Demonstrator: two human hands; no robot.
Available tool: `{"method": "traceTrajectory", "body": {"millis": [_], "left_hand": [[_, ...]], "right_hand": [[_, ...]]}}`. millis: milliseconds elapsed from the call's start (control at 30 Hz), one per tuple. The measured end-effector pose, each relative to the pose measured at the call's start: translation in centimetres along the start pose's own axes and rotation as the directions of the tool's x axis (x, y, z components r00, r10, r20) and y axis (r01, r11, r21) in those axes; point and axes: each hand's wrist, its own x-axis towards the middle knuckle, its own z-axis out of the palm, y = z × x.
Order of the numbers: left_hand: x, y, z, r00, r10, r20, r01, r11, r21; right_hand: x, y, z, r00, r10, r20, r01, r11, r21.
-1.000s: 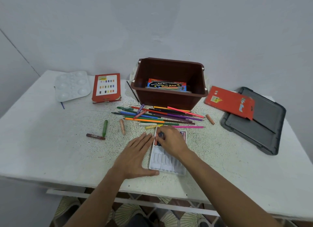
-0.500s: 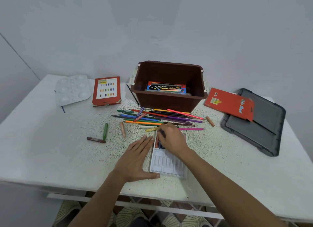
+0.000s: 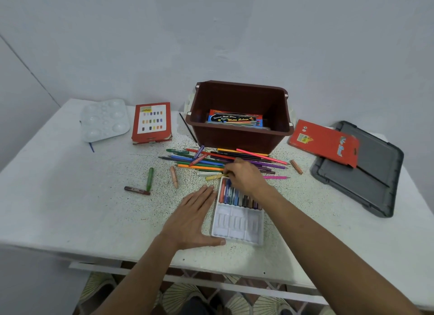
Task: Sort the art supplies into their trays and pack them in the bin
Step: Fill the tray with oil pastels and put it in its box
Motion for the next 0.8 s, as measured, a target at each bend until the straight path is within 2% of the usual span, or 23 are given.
{"method": "traceTrajectory", "body": {"millis": [233, 433, 567, 733, 800], "left_hand": [[0.0, -0.2, 0.2, 1.0, -0.004, 0.02, 0.004, 1.0, 0.011], [0.1, -0.3, 0.3, 1.0, 0.003, 0.019, -0.004, 1.0, 0.016], [0.0, -0.3, 0.2, 1.0, 0.007, 0.007, -0.007, 1.0, -0.004], [0.1, -0.3, 0.2, 1.0, 0.005, 0.009, -0.005, 1.0, -0.021], [-0.1, -0.3, 0.1, 1.0, 0.007, -0.021, -0.008, 0.996, -0.084]], "right_hand": [[0.9, 0.9, -1.3, 0.99, -0.111, 0.085, 0.117, 0.991, -0.068], [1.1, 1.2, -1.3, 0.98, -0.18, 0.083, 0.189, 0.974, -0.121], [0.2, 1.4, -0.5, 0.987, -0.163, 0.009, 0.163, 0.985, -0.056], [-1.8, 2.4, 1.3, 0.97, -0.162, -0.18, 0.162, 0.987, -0.015], [-2.9, 3.0, 2.0, 0.96, -0.131, -0.246, 0.131, 0.991, -0.017]]}}
